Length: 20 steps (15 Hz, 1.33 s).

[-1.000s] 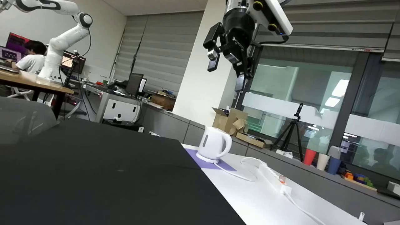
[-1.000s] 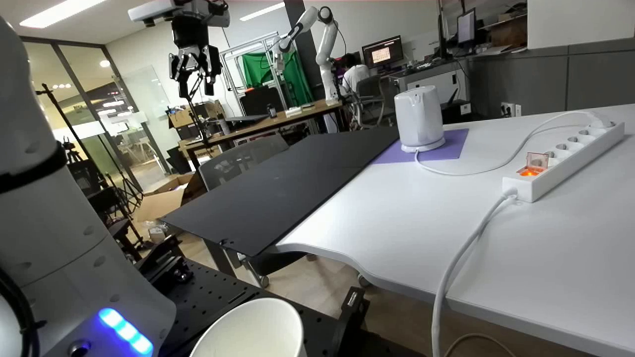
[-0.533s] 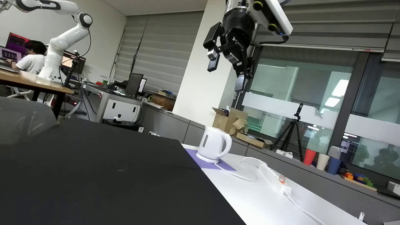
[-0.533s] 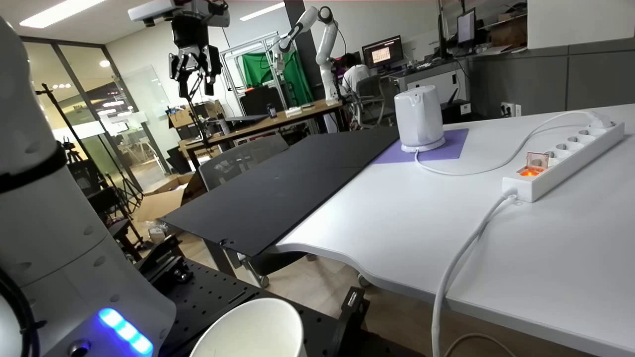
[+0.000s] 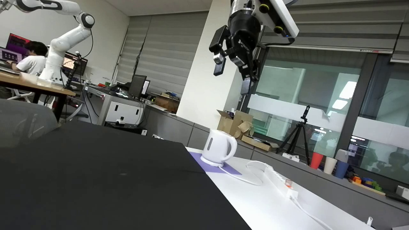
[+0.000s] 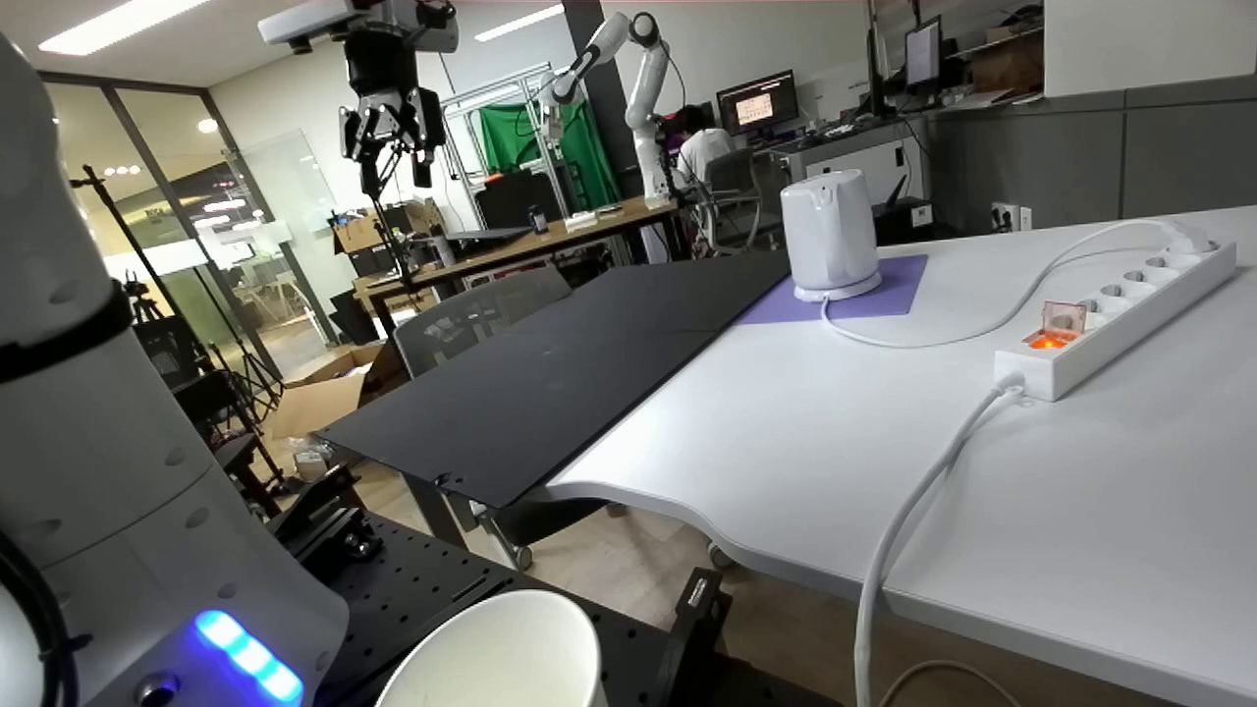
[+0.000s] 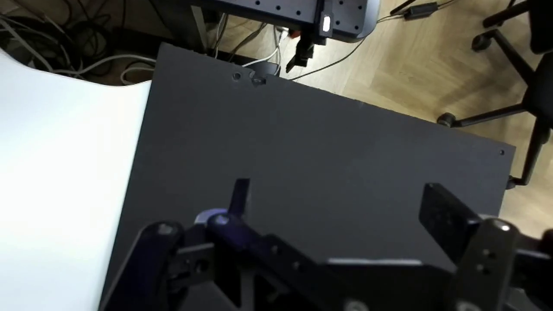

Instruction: Turn the switch on the kettle on

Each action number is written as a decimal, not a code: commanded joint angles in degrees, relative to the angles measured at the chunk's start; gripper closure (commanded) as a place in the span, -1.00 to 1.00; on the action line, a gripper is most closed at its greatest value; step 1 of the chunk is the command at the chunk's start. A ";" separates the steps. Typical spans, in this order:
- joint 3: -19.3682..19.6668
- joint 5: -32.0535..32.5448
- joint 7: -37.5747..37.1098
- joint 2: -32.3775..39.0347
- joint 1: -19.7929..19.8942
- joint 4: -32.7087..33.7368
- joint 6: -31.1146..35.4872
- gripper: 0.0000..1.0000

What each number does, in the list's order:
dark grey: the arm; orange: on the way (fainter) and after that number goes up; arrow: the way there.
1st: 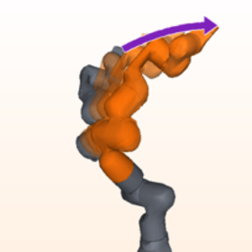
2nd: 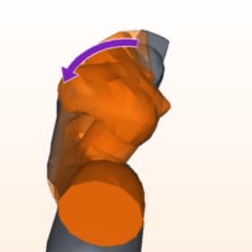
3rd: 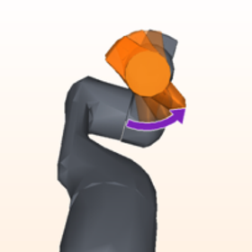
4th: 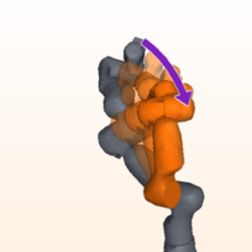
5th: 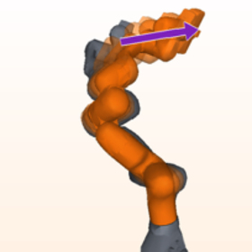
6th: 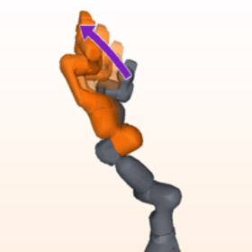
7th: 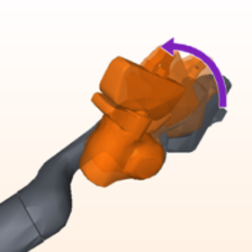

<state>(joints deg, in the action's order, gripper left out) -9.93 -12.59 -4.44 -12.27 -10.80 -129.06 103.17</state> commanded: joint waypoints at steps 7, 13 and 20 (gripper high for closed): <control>6.34 12.49 13.42 13.54 7.10 11.68 3.94 -0.38; 10.55 20.08 14.05 28.45 11.33 28.91 2.69 0.51; 12.65 22.29 14.07 36.24 13.25 39.80 4.33 0.94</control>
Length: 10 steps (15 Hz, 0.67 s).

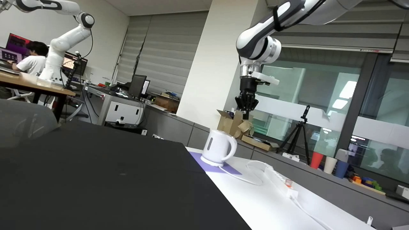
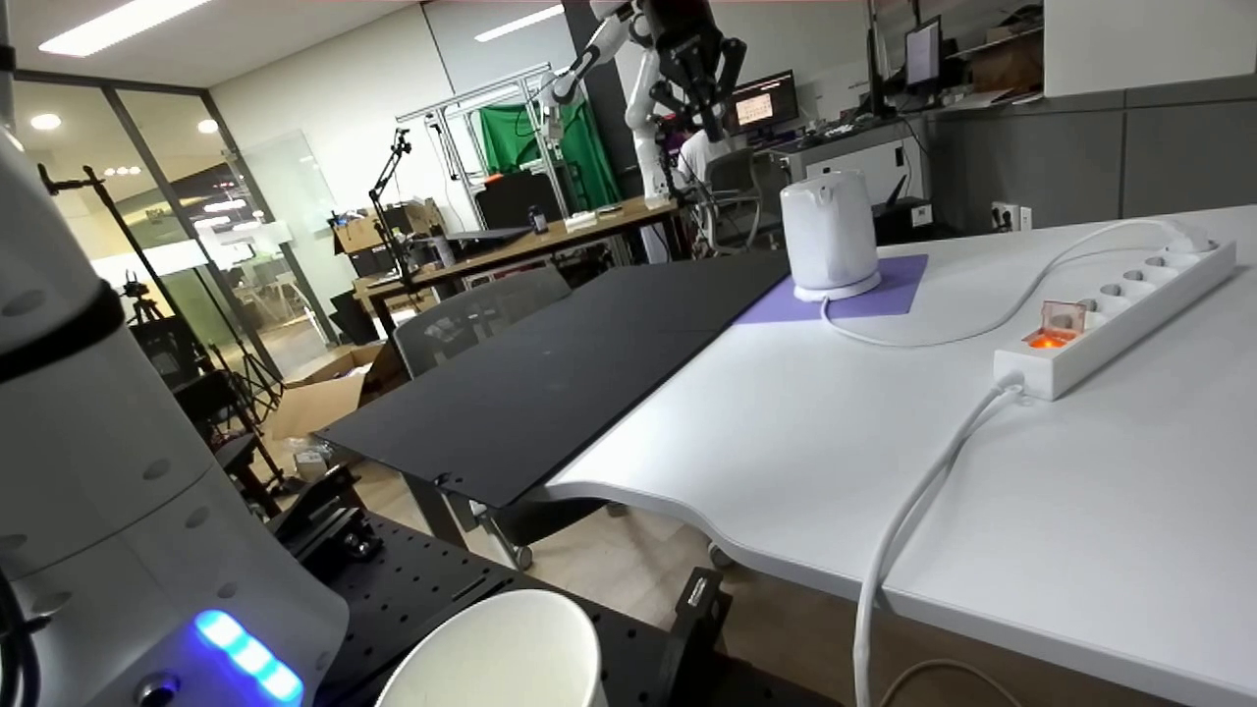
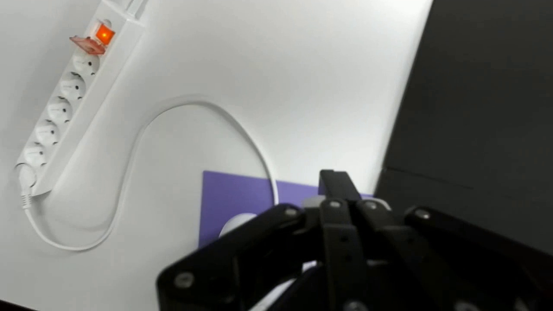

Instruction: Turn the switch on the kettle on

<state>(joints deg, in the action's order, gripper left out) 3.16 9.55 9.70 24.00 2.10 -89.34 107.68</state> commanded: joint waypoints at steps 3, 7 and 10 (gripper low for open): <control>0.05 0.83 -0.75 3.66 0.48 5.51 -1.53 0.98; 0.04 0.85 -0.88 4.17 0.40 6.31 -1.90 0.98; 0.04 0.86 -0.90 4.17 0.40 6.35 -1.91 0.98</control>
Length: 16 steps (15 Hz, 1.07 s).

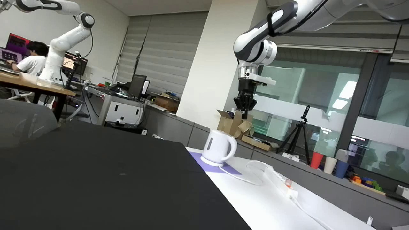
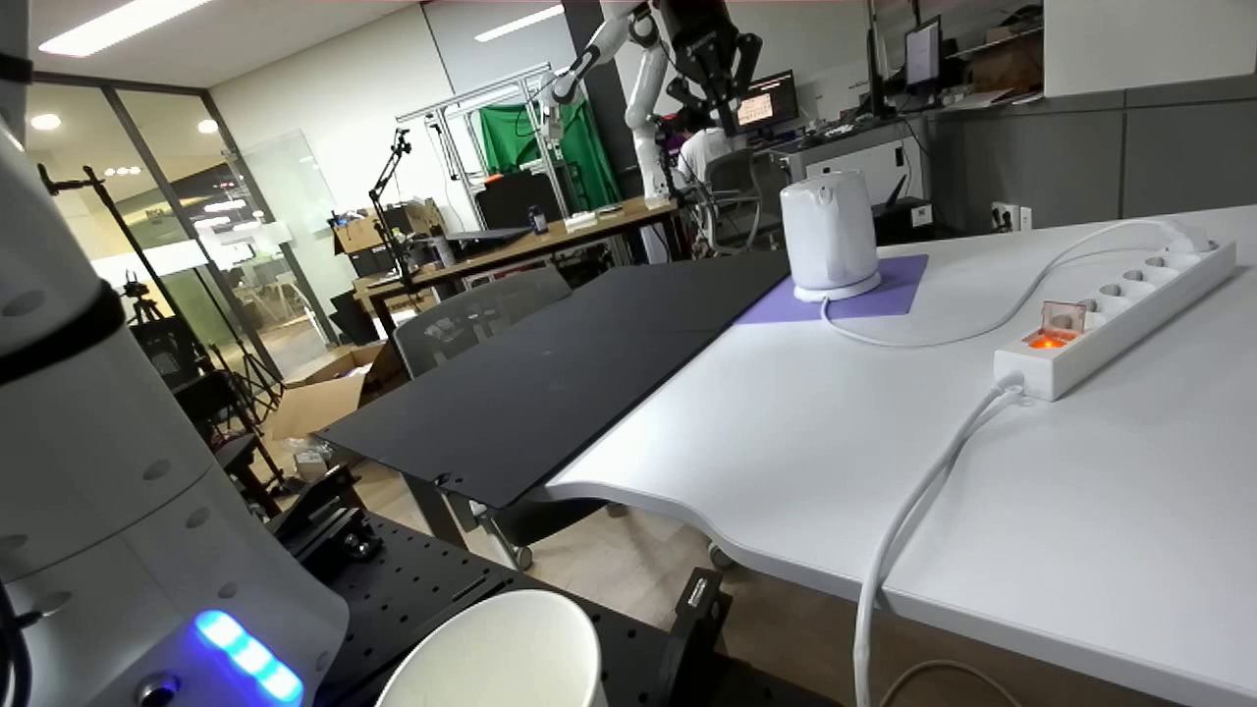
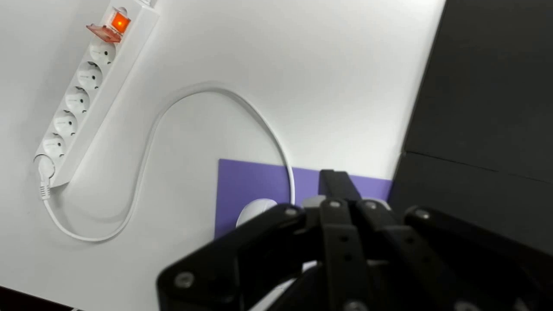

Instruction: Turn the switch on the kettle on

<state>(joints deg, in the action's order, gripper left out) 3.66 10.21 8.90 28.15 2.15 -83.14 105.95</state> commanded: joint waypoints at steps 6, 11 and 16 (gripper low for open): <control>-0.15 0.53 3.34 3.98 1.65 5.03 -0.33 1.00; -0.38 -1.41 9.52 14.01 5.67 18.38 -3.81 1.00; -1.31 -1.80 14.33 24.01 7.63 31.01 -7.40 1.00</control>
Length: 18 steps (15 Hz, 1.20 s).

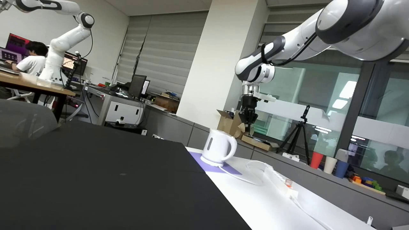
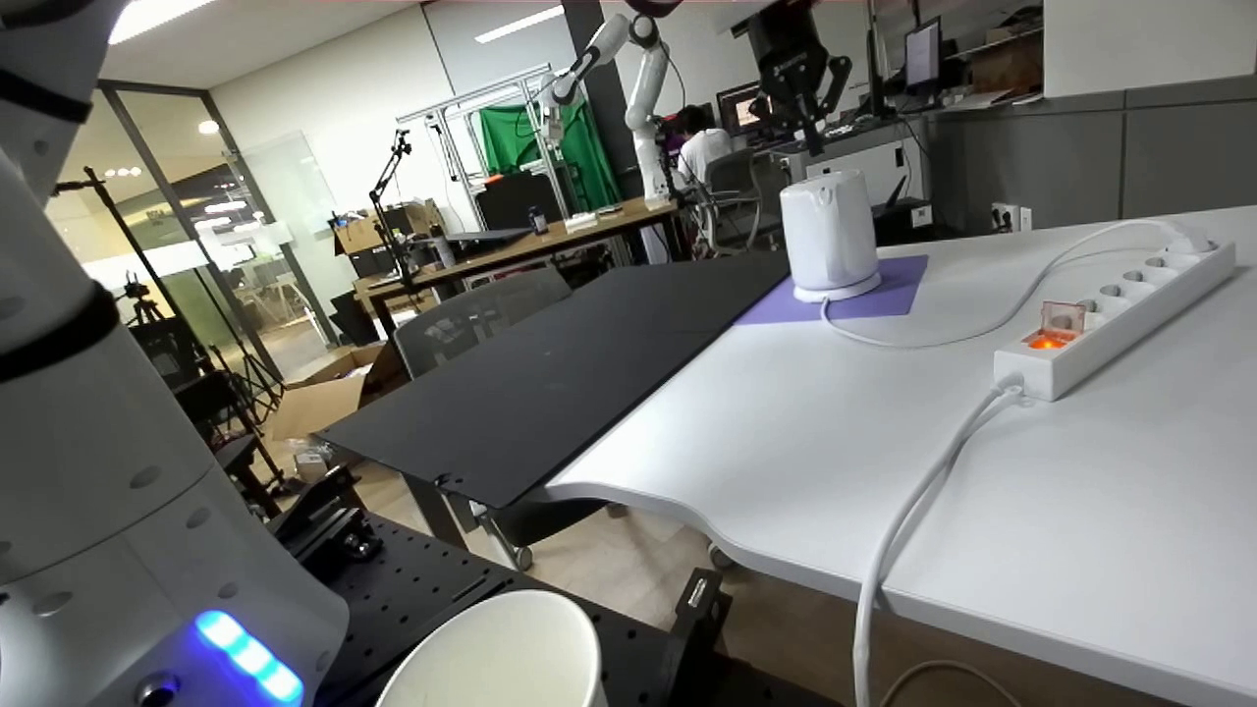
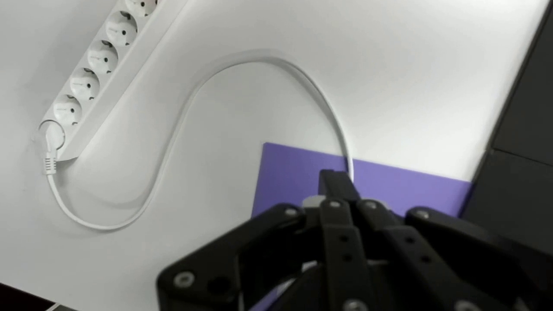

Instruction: Turn the switch on the kettle on

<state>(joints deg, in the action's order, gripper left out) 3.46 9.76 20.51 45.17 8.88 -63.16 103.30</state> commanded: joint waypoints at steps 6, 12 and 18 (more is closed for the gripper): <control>-2.06 -2.24 5.59 16.99 0.31 25.44 -13.13 1.00; -1.64 -2.16 6.51 20.50 0.47 32.27 -17.28 1.00; -1.01 -1.56 7.56 20.79 1.31 34.12 -17.48 1.00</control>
<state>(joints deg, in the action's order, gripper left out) 2.06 8.05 27.23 64.28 9.57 -33.40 87.32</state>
